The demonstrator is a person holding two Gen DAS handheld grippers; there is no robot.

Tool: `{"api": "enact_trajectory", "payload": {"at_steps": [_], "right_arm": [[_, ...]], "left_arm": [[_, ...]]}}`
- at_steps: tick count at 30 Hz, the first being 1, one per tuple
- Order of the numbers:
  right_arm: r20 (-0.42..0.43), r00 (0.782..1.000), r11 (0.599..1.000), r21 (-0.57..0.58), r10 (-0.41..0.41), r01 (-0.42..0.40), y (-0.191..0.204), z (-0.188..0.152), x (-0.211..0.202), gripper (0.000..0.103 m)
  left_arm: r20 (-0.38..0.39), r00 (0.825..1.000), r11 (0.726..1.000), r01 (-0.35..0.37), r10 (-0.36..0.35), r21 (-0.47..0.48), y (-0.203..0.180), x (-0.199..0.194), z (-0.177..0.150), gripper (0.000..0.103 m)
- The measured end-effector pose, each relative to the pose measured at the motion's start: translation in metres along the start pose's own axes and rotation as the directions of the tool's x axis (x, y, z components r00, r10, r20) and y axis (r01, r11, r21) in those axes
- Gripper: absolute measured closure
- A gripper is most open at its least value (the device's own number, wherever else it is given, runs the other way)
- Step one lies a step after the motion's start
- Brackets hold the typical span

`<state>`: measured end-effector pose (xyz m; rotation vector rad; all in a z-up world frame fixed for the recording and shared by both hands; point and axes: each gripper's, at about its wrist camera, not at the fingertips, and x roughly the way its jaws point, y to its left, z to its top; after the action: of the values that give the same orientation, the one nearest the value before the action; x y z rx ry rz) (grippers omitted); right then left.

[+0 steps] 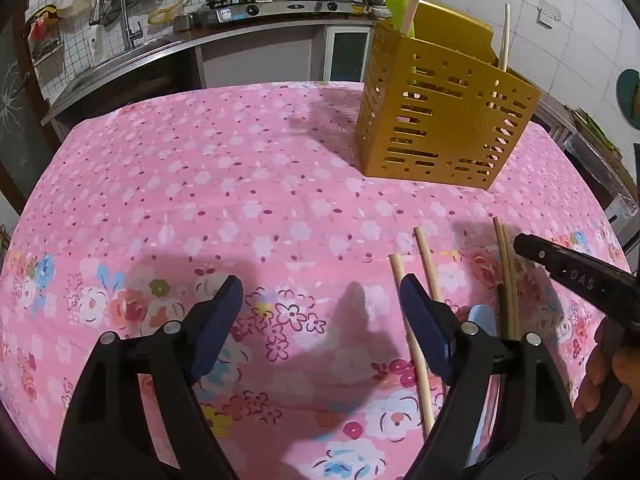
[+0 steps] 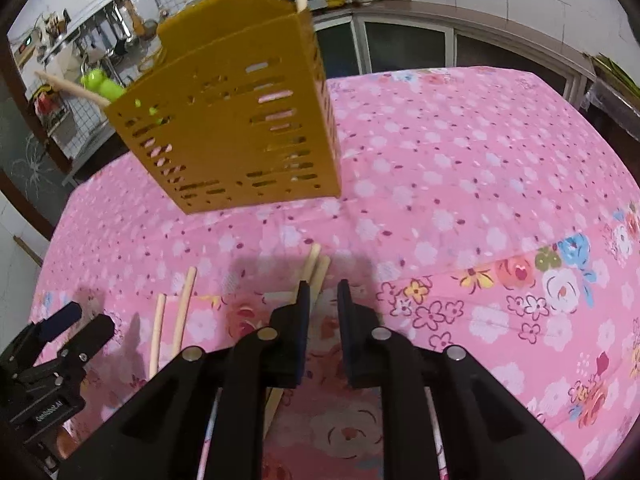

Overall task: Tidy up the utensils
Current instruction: 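Move both open tools down toward the chopsticks lying on the cloth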

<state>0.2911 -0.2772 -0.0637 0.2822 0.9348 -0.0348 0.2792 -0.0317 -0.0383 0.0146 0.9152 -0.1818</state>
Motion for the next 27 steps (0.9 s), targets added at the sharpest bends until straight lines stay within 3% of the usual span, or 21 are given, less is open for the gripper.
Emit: {"api": "enact_trajectory", "payload": {"at_steps": [7,11,17,24,27], "right_arm": [[-0.034,0.999,1.0,0.014,0.008,-0.008,0.002,0.001,0.007,0.088],[-0.049,0.999,1.0,0.005,-0.012,0.013,0.007,0.005,0.012,0.088],[-0.06,0.998,1.0,0.004,-0.027,0.027,0.008,0.01,0.017,0.088],[-0.124,0.99,0.996,-0.048,-0.075,0.069,0.016,0.013,0.023,0.087],[-0.101,0.99,0.99,-0.107,-0.1,0.089,0.022,0.009,0.023,0.091]], "left_arm": [[-0.008,1.0,1.0,0.0,0.0,0.007,-0.003,0.002,0.0,0.025],[-0.028,1.0,1.0,0.009,-0.009,0.008,-0.007,0.008,0.0,0.031],[-0.041,0.999,1.0,0.011,-0.012,-0.007,-0.006,0.013,-0.001,0.033],[-0.041,0.999,1.0,0.011,-0.012,-0.008,-0.01,0.01,0.0,0.033],[-0.045,0.999,1.0,0.012,-0.012,-0.004,-0.012,0.01,0.0,0.034]]}}
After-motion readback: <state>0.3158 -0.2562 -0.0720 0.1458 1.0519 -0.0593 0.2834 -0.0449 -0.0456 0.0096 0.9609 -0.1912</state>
